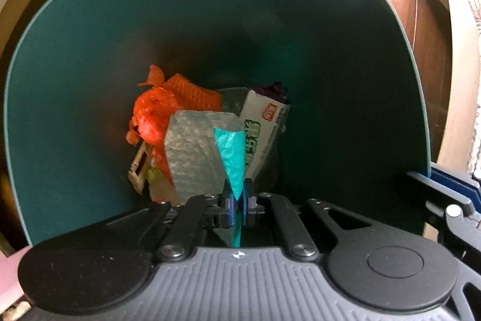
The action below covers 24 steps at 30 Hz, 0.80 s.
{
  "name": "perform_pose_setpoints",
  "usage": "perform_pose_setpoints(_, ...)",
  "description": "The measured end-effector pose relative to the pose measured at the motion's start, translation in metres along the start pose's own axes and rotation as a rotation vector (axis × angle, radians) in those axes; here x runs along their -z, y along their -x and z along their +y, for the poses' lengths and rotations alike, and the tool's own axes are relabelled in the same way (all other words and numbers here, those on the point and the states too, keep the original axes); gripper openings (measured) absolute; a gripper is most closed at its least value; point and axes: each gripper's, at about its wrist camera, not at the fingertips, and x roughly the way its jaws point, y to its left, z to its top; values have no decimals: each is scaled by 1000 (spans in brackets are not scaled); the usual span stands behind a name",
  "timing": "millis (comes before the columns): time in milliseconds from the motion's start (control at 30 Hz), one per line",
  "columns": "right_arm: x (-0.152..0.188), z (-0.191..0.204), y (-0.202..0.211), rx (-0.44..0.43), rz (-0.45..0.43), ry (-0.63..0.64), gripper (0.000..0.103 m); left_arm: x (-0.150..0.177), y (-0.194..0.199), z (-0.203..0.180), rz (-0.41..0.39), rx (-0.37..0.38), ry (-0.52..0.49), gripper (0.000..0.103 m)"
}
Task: Collect trash
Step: 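Open the left tool to drop the bubble wrap into the bin, then lower the teal bin to the floor and open the right tool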
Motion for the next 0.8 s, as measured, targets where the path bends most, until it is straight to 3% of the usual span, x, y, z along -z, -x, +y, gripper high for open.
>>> perform_pose_setpoints(100,1,-6,8,-4,4,-9,5,1,2,0,-13,14,3,10)
perform_pose_setpoints(133,3,-9,5,-8,7,-12,6,4,5,2,-23,17,3,16)
perform_pose_setpoints(200,9,-11,2,-8,8,-17,12,7,11,5,-39,24,11,37)
perform_pose_setpoints(233,10,-11,3,-4,5,-19,12,9,15,7,-54,32,18,58)
perform_pose_setpoints(267,11,-13,3,-2,3,-23,14,11,21,9,-74,37,22,71)
perform_pose_setpoints(533,26,-18,31,9,-39,-56,27,35,69,11,-162,44,19,71)
perform_pose_setpoints(800,54,-19,94,-28,-130,-87,34,83,137,8,-295,19,-5,71)
